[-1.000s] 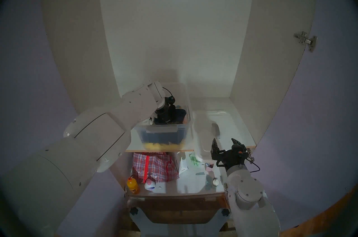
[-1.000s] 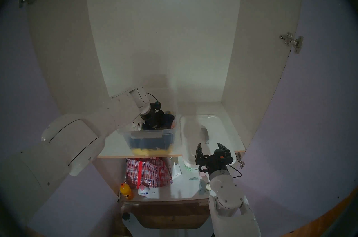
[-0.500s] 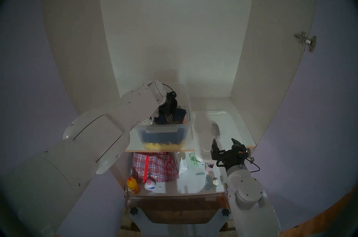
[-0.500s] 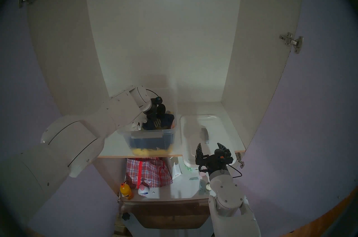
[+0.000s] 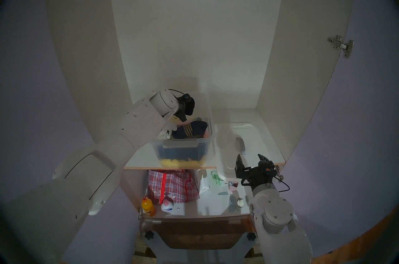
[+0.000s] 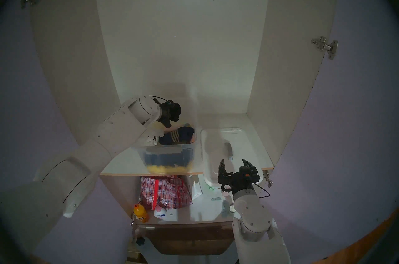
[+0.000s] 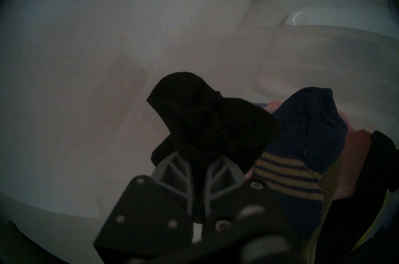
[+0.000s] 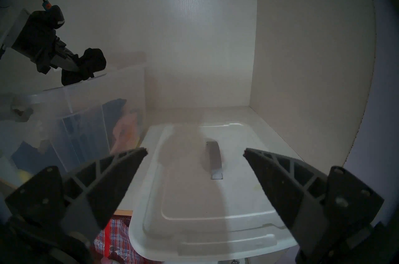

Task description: Take socks out of the storage bin, place them on top of the cabinet, and put the lid back on the bin

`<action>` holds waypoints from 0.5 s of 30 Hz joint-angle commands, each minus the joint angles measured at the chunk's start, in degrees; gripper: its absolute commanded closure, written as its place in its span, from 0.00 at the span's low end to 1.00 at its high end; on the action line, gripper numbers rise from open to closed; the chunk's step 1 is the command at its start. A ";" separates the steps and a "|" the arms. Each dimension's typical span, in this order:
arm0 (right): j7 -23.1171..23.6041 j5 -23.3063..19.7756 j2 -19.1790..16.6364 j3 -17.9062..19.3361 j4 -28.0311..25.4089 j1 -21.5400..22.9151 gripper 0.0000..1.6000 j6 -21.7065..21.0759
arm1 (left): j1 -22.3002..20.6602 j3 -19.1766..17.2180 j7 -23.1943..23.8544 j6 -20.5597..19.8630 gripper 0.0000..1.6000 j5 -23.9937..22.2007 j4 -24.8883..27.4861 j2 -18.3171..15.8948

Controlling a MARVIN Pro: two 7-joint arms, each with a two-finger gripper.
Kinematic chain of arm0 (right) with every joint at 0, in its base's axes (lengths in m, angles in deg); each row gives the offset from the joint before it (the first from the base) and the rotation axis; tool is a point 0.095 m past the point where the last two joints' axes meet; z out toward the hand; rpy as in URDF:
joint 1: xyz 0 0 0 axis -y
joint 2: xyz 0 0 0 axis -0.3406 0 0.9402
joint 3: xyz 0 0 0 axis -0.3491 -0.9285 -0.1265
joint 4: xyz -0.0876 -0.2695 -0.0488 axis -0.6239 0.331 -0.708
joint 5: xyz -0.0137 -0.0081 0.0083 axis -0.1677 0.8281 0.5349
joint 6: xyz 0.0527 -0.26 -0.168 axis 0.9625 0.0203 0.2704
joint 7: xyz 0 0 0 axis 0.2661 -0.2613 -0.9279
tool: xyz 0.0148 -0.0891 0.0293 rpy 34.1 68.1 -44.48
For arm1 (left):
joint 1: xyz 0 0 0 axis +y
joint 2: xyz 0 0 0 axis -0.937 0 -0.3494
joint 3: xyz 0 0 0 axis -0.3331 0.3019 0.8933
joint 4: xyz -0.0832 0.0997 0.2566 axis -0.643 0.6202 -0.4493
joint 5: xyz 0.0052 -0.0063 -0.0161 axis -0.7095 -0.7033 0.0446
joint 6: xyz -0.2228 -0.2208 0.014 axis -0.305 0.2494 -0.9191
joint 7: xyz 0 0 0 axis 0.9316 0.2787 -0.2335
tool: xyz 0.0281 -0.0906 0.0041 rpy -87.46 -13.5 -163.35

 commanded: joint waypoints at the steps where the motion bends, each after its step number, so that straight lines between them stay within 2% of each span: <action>1: 0.00 -0.05 0.12 -0.09 -1.38 0.53 0.00 0.33 | -0.41 -3.43 -1.73 -2.13 1.00 -0.96 7.40 -1.32; 6: -0.01 -0.04 0.14 -0.09 -1.52 0.46 0.00 0.28 | 3.75 -5.99 -2.47 -8.13 1.00 0.16 15.94 -4.66; 12: 0.00 -0.04 0.15 -0.09 -1.56 0.44 0.00 0.25 | 4.68 -6.36 -2.06 -13.82 1.00 0.44 19.69 -8.41; 15: 0.00 -0.04 0.15 -0.08 -1.54 0.45 0.00 0.26 | 5.19 -7.71 -3.26 -14.09 1.00 -0.12 20.61 -9.31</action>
